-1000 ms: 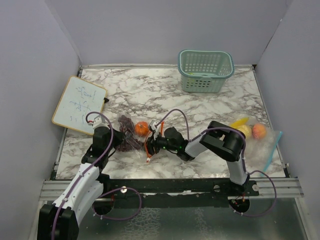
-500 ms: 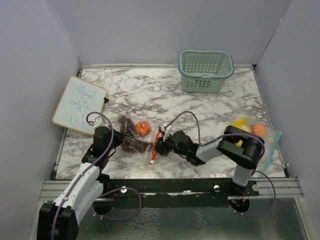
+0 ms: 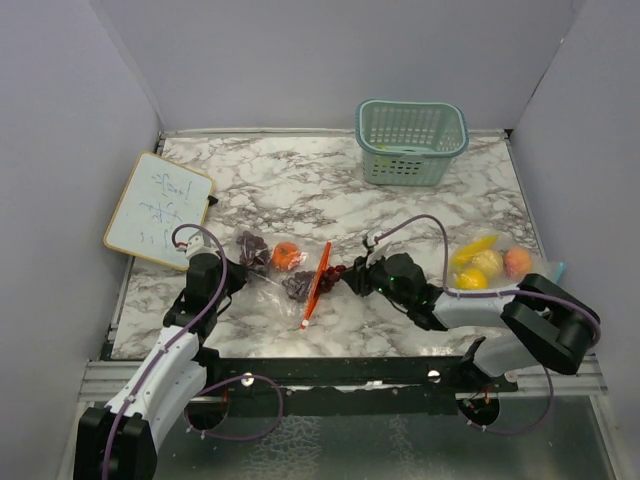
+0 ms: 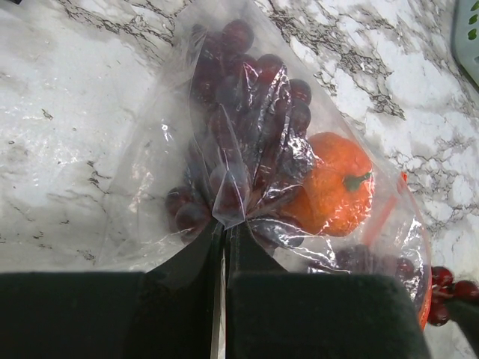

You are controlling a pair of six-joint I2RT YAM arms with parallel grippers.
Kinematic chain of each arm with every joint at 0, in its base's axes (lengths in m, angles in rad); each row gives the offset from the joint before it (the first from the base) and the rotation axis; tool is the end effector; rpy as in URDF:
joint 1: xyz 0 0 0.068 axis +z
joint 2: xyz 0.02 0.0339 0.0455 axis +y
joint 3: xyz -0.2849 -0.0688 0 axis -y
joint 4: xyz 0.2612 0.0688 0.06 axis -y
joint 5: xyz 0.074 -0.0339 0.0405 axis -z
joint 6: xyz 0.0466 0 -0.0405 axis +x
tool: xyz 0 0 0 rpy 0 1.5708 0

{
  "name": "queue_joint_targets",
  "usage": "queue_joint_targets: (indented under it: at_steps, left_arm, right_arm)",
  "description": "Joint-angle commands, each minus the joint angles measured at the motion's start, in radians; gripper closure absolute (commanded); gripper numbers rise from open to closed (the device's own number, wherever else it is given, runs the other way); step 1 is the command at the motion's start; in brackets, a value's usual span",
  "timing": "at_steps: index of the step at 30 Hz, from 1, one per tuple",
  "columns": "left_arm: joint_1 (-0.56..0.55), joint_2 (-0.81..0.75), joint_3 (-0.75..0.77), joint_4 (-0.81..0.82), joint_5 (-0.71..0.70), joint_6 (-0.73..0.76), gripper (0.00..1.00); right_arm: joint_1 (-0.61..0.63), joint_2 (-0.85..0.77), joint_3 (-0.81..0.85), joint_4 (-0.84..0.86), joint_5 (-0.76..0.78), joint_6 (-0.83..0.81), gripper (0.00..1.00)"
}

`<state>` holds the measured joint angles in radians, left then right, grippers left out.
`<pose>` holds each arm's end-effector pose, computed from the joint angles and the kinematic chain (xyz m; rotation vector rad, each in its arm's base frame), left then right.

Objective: Open the zip-top bag and remove the fake food
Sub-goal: Pick up the fake fruit from the zipper food storage bag.

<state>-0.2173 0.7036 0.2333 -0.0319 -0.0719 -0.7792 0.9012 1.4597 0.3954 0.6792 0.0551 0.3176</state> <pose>0.1652 -0.0330 0.1749 -0.6298 2.0199 -0.5313 0.1754 0.2174 0.1521 -0.5481 1.9557 0.7371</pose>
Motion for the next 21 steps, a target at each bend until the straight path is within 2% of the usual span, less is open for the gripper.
queue_joint_targets:
  at_steps: [1, 11, 16, 21]
  left_arm:
    - [0.001, 0.008, -0.012, 0.016, -0.017, -0.009, 1.00]
    - [0.001, 0.034, -0.022, 0.048, -0.004, -0.016, 1.00]
    - [0.001, 0.031, -0.030, 0.052, 0.000, -0.019, 1.00]
    - [0.001, 0.022, -0.036, 0.048, 0.000, -0.018, 1.00]
  right_arm:
    - [-0.096, -0.167, -0.034, -0.100, 0.006, 0.000, 0.93]
    - [-0.168, -0.384, 0.144, -0.367, 0.060, -0.069, 0.94]
    - [-0.225, -0.351, 0.326, -0.461, 0.049, -0.108, 0.94]
    - [-0.283, -0.232, 0.557, -0.530, 0.048, -0.161, 0.94]
